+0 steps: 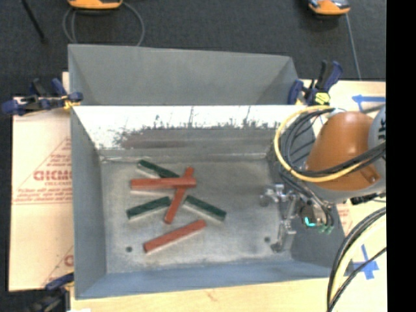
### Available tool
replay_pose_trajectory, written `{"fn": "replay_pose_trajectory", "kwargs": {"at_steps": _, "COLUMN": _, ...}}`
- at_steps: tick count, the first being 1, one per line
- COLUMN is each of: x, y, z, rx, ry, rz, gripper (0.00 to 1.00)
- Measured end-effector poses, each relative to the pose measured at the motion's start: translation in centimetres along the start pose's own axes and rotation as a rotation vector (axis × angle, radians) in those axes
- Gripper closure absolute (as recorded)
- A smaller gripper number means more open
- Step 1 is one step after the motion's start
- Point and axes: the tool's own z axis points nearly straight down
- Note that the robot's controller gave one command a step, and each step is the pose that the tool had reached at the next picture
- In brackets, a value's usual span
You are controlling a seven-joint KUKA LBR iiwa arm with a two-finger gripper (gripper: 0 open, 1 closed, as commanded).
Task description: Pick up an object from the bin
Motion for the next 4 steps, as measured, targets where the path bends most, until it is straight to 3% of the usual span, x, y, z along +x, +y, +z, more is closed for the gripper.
{"fn": "replay_pose_trajectory", "kwargs": {"at_steps": 1, "x": -7.5, "y": 2.7, "z": 6.5, "rx": -0.001, "ry": -0.010, "rz": -0.007, "gripper": 0.00}}
{"fn": "replay_pose_trajectory", "kwargs": {"at_steps": 2, "x": -2.3, "y": 10.7, "z": 5.6, "rx": -0.005, "ry": -0.003, "rz": 0.065, "gripper": 0.00}}
{"fn": "replay_pose_trajectory", "kwargs": {"at_steps": 3, "x": -2.5, "y": 10.2, "z": 5.6, "rx": 0.000, "ry": -0.007, "rz": 0.066, "gripper": 1.00}}
{"fn": "replay_pose_trajectory", "kwargs": {"at_steps": 4, "x": -2.5, "y": 10.1, "z": 5.6, "rx": 0.001, "ry": -0.007, "rz": 0.065, "gripper": 0.00}}
